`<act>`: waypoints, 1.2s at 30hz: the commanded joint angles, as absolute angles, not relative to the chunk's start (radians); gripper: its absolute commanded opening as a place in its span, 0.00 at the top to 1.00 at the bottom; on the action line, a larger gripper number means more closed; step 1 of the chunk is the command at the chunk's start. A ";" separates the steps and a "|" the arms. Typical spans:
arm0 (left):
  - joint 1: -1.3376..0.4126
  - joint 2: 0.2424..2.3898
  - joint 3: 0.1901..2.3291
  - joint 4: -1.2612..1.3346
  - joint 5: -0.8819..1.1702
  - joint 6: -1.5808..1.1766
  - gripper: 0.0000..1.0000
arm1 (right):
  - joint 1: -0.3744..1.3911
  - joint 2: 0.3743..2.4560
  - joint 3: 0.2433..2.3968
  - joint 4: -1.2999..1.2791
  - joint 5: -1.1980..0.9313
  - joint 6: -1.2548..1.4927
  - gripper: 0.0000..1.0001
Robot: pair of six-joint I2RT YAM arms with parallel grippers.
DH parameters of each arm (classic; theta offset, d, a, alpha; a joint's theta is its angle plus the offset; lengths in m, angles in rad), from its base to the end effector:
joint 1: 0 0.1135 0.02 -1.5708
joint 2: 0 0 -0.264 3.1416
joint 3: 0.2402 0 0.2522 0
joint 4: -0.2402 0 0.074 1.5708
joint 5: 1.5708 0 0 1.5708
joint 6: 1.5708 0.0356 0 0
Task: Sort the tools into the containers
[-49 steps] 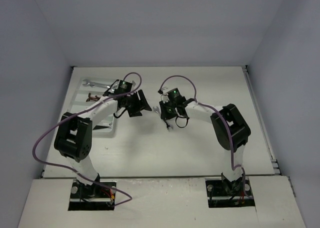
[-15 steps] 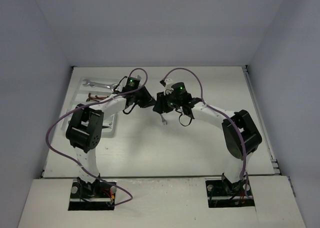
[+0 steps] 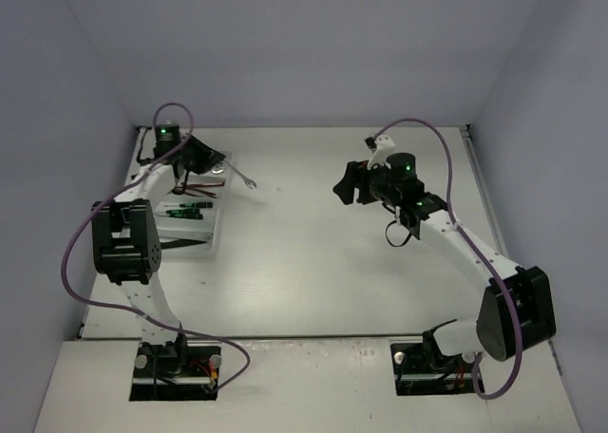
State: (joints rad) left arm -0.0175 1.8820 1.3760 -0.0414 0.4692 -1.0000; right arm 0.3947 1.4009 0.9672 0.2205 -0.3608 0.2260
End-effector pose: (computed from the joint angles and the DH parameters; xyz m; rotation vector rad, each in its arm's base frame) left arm 0.4341 -0.0237 0.2435 -0.7887 2.1093 -1.0764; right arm 0.2977 0.1376 0.3025 -0.4192 1.7869 0.7627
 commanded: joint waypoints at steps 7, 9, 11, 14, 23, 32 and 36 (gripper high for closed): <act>0.207 2.064 1.672 0.112 0.499 -1.069 1.00 | 0.363 1.241 0.868 0.160 -0.280 0.179 0.35; 0.218 2.144 1.735 0.113 0.504 -1.080 1.00 | 0.362 1.234 0.865 0.154 -0.271 0.176 0.34; 0.226 2.184 1.768 0.114 0.503 -1.092 0.99 | 0.359 1.231 0.864 0.145 -0.264 0.173 0.34; 0.238 2.222 1.801 0.115 0.491 -1.104 0.97 | 0.355 1.223 0.864 0.133 -0.255 0.170 0.34; 0.272 2.139 1.763 0.053 0.476 -1.048 0.46 | 0.350 1.226 0.872 0.125 -0.240 0.178 0.32; 0.281 1.896 1.734 -0.356 0.387 -0.762 0.41 | 0.349 1.167 0.911 0.067 -0.153 0.181 0.31; 0.279 1.740 1.679 -0.490 0.358 -0.626 0.41 | 0.348 1.116 0.941 0.010 -0.085 0.191 0.25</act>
State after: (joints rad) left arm 0.2810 1.9347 1.7149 -0.3207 0.4006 -0.8192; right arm 0.3563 1.1965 0.8623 0.0264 -0.1798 0.1828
